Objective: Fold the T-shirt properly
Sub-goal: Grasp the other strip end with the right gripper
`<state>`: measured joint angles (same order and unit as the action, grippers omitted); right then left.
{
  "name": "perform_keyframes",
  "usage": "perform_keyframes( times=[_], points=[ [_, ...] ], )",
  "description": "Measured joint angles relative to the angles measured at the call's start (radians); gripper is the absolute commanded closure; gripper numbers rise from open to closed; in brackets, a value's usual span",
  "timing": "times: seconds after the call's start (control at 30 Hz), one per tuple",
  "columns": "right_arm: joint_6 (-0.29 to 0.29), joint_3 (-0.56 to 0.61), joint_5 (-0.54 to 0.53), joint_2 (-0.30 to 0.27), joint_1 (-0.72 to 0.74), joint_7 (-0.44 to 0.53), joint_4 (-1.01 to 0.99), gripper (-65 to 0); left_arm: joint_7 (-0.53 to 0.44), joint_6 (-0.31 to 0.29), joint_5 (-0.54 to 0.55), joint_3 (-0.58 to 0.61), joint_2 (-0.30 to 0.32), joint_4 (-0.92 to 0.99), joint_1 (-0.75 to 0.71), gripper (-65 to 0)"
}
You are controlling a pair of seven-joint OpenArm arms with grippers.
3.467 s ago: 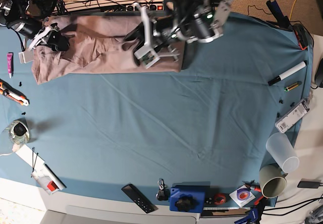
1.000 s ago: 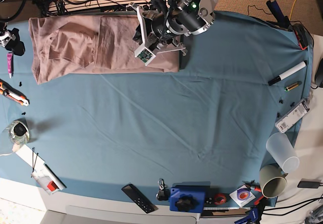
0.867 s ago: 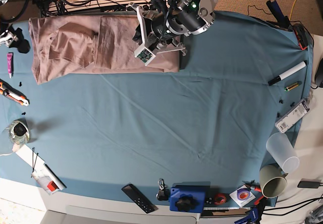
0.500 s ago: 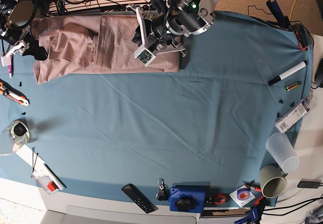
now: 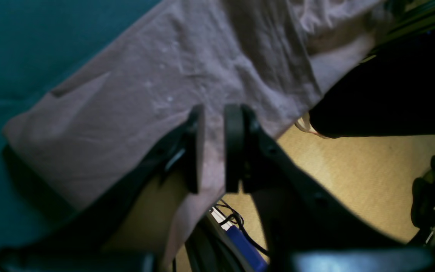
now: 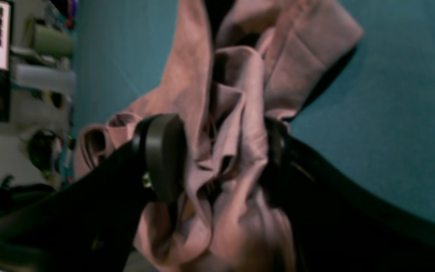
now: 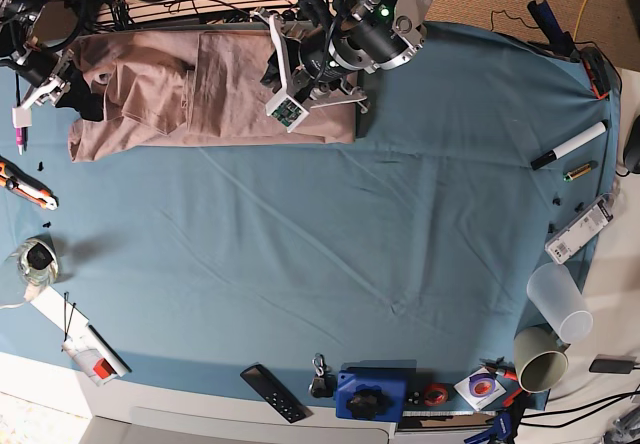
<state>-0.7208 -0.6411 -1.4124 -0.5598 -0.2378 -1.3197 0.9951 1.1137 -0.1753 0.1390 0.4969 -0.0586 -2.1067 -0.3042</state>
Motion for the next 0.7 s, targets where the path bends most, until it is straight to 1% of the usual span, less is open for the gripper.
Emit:
perform_keyframes(
  times=[0.13, 0.17, 0.27, 0.33, 0.37, 0.4, 0.47, 0.53, 0.57, 0.6, 0.7],
  points=[
    [0.009, 0.0, -0.054, -0.005, 0.001, -0.013, -0.007, -33.0, -0.014, 0.0, 0.001, 0.0, 0.0, 0.0, 0.0, -8.4],
    [0.009, 0.001, -0.051, -0.006, 0.003, -0.016, -0.007, -33.0, -0.016, 0.0, 0.004, 0.0, 0.0, 0.0, 0.0, -8.4],
    [0.002, 0.001, 0.002, -0.005, 0.008, -0.015, -0.002, -33.0, -0.016, 0.0, 0.011, 0.0, 0.0, 0.0, 0.0, -8.4],
    [-0.004, 0.034, 0.015, -0.013, 0.003, 0.009, 0.001, -32.7, -0.016, 0.0, 0.011, 0.0, 0.0, 0.0, 0.0, -8.4],
    [-0.006, 0.061, 0.015, -0.017, 0.001, 0.02, 0.001, -30.6, -0.016, 0.0, 0.011, 0.0, 0.0, 0.0, 0.0, -8.4],
    [-0.006, 0.088, 0.019, -0.022, 0.002, 0.034, 0.002, -26.8, -0.016, 0.0, 0.011, 0.0, 0.0, 0.0, 0.0, -8.4],
    [0.002, 0.138, 0.023, -0.028, 0.002, 0.042, 0.002, -17.3, -0.016, 0.0, 0.012, 0.0, 0.0, 0.0, 0.003, -8.4],
    [0.011, 0.177, -0.021, -0.026, 0.004, 0.024, 0.0, -6.7, -0.019, 0.0, 0.027, 0.0, 0.0, 0.0, 0.003, -8.4],
    [-0.006, 0.183, -0.021, -0.023, 0.005, 0.019, 0.002, -2.0, -0.019, 0.0, 0.029, 0.0, 0.0, 0.0, 0.003, -8.4],
    [-0.002, 0.184, -0.03, -0.024, 0.005, 0.015, 0.001, 0.0, -0.019, 0.0, 0.03, 0.0, 0.0, 0.0, 0.003, -8.4],
    [-0.002, 0.175, -0.066, -0.024, 0.004, -0.012, 0.008, 0.0, -0.015, 0.0, 0.027, -0.001, 0.0, 0.0, 0.003, -8.4]
  ],
)
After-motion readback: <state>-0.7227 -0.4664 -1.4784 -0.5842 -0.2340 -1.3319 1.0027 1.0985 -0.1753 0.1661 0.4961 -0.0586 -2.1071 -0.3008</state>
